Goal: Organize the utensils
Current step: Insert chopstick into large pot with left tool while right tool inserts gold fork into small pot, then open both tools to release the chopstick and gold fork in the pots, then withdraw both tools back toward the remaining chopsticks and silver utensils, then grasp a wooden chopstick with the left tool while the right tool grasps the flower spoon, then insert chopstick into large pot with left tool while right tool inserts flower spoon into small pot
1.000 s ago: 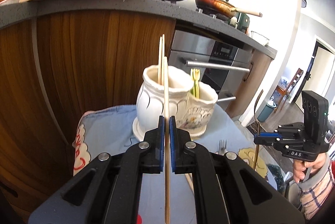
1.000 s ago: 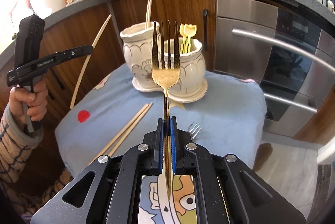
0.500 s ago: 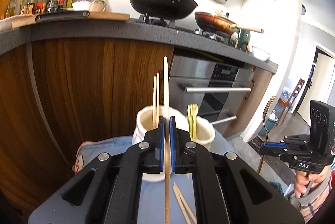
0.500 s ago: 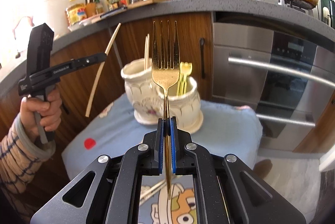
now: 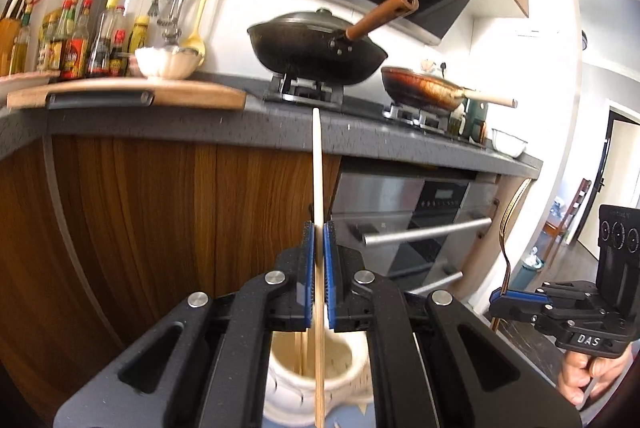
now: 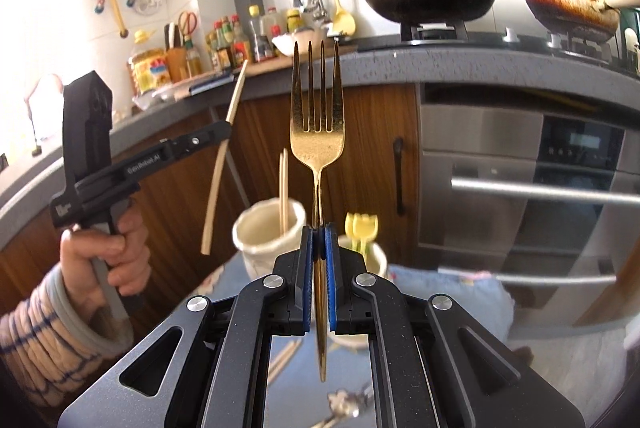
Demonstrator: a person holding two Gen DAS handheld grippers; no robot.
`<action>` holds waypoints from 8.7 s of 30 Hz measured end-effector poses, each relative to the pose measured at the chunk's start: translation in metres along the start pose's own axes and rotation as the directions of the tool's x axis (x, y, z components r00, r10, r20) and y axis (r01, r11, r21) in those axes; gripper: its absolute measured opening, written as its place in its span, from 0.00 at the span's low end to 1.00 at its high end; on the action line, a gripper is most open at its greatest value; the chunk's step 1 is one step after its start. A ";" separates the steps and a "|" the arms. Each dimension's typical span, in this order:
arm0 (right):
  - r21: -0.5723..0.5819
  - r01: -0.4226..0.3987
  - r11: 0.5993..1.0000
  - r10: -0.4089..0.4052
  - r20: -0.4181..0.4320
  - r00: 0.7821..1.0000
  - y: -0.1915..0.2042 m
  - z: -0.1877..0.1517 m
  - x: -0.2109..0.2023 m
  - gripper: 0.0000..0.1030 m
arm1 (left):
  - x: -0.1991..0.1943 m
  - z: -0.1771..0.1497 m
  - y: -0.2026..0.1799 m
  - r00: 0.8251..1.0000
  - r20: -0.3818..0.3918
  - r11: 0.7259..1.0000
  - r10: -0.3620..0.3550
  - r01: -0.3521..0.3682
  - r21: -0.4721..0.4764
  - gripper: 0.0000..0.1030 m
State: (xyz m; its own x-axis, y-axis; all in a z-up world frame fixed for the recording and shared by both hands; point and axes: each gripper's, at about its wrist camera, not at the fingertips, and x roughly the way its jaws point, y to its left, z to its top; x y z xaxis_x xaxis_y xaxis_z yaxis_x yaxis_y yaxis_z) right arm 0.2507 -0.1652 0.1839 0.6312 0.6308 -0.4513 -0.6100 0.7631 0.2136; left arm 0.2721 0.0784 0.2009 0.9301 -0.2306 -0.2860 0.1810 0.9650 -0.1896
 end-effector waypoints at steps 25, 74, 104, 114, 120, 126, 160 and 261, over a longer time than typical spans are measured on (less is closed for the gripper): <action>0.059 0.041 0.997 -0.046 0.092 0.995 -0.026 0.026 0.064 0.07 | 0.047 -0.029 0.014 0.995 0.057 0.997 0.077 -0.076 -0.021 0.04; 0.036 0.122 0.992 -0.120 -0.044 0.992 -0.022 -0.046 0.048 0.19 | 0.001 -0.088 0.003 0.989 -0.053 0.988 0.138 -0.134 0.073 0.08; 0.094 0.149 0.984 -0.112 -0.317 0.942 0.009 -0.187 0.017 0.34 | -0.024 -0.222 -0.024 0.918 -0.386 0.991 0.092 -0.048 0.123 0.43; 0.088 0.185 0.979 -0.144 -0.349 0.926 0.003 -0.194 0.029 0.23 | -0.016 -0.225 -0.035 0.896 -0.432 0.984 0.100 -0.025 0.178 0.43; 0.043 0.188 0.981 -0.159 -0.373 0.914 -0.003 -0.195 0.028 0.15 | -0.009 -0.226 -0.032 0.882 -0.461 0.986 0.095 -0.018 0.168 0.43; 0.122 0.196 0.973 -0.142 -0.351 0.925 -0.020 -0.190 0.020 0.10 | -0.006 -0.226 -0.029 0.878 -0.470 0.989 0.085 -0.017 0.147 0.43; 0.140 0.203 0.969 -0.135 -0.387 0.912 -0.007 -0.195 0.029 0.21 | -0.003 -0.228 -0.028 0.863 -0.498 0.990 0.082 -0.012 0.142 0.43; 0.110 -0.077 0.991 0.070 0.060 0.996 -0.028 0.021 0.040 0.04 | 0.010 -0.002 -0.006 1.000 0.015 1.000 0.005 -0.006 0.008 0.06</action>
State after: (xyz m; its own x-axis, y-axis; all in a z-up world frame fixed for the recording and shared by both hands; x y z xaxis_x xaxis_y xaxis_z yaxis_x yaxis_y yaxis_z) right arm 0.3032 -0.1587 0.1779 0.6141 0.6903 -0.3825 -0.6001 0.7232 0.3418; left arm 0.2794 0.0703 0.1974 0.9356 -0.2235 -0.2734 0.1783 0.9673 -0.1805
